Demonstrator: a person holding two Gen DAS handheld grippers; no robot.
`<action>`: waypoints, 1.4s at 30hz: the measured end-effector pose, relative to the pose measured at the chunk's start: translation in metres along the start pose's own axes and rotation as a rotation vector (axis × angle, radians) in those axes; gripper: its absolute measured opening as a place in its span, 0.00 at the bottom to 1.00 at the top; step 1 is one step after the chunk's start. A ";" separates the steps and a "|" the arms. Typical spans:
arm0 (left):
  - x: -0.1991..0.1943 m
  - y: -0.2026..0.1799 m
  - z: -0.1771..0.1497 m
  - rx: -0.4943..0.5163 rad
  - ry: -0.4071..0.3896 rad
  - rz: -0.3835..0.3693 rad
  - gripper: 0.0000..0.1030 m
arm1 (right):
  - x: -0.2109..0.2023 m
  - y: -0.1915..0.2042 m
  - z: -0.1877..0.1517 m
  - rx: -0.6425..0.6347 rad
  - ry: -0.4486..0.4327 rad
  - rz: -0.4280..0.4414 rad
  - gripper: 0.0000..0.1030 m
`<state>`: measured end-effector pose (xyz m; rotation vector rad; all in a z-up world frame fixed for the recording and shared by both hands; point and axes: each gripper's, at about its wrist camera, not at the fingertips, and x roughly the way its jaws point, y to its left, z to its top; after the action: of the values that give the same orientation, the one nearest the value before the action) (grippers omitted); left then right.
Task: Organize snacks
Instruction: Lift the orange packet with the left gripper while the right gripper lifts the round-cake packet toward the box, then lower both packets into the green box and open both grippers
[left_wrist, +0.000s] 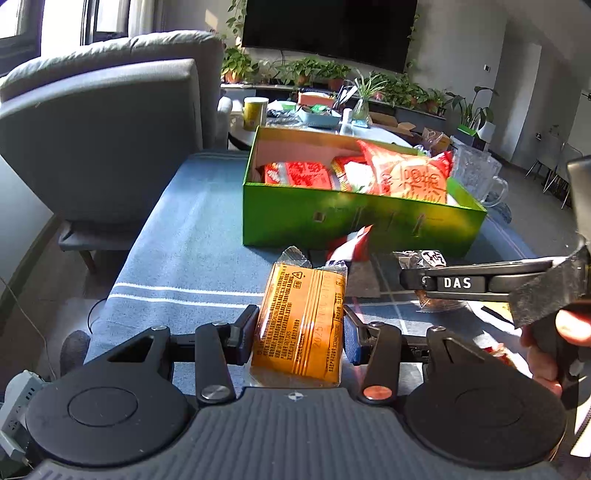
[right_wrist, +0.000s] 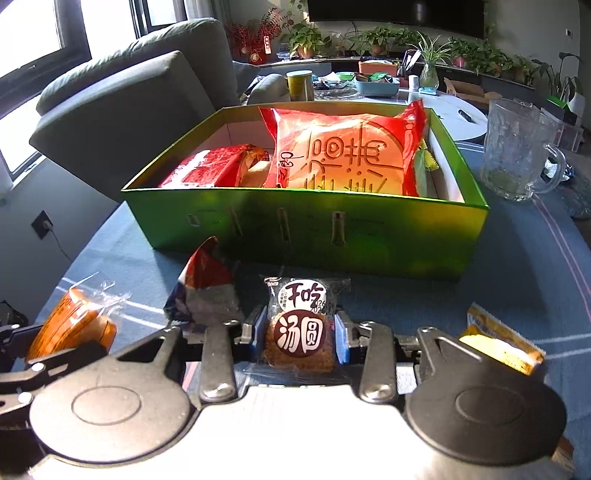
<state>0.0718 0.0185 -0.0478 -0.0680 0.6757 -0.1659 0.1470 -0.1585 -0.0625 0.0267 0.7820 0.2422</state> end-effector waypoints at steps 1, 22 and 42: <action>-0.003 -0.002 0.000 0.004 -0.005 -0.001 0.42 | -0.005 -0.001 0.000 0.005 -0.006 0.007 0.65; -0.021 -0.028 0.046 0.055 -0.124 0.007 0.42 | -0.075 -0.008 0.026 0.032 -0.201 0.145 0.65; 0.044 -0.017 0.108 0.036 -0.126 0.023 0.42 | -0.048 0.000 0.078 0.017 -0.241 0.151 0.64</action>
<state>0.1713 -0.0047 0.0117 -0.0361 0.5473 -0.1505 0.1687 -0.1638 0.0265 0.1294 0.5424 0.3686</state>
